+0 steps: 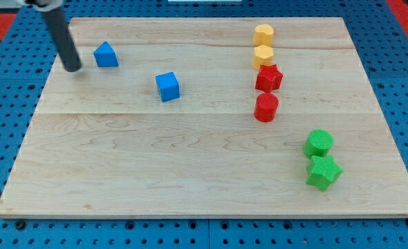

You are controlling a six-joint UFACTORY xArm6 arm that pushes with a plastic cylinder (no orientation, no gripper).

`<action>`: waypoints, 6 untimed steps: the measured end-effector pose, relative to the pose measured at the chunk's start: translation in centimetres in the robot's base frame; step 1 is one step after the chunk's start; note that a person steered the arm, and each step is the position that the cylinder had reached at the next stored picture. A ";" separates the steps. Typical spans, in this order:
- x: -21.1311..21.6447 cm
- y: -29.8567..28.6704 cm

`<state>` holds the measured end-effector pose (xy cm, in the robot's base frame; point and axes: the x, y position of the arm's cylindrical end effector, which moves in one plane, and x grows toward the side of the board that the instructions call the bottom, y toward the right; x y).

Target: Place the blue triangle on top of the blue cube

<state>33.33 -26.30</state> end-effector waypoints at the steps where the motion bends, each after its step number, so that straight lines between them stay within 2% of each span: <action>1: -2.2 1.1; 2: -2.4 6.5; 4: -3.5 10.1; 5: -3.5 13.8; 6: -1.8 14.8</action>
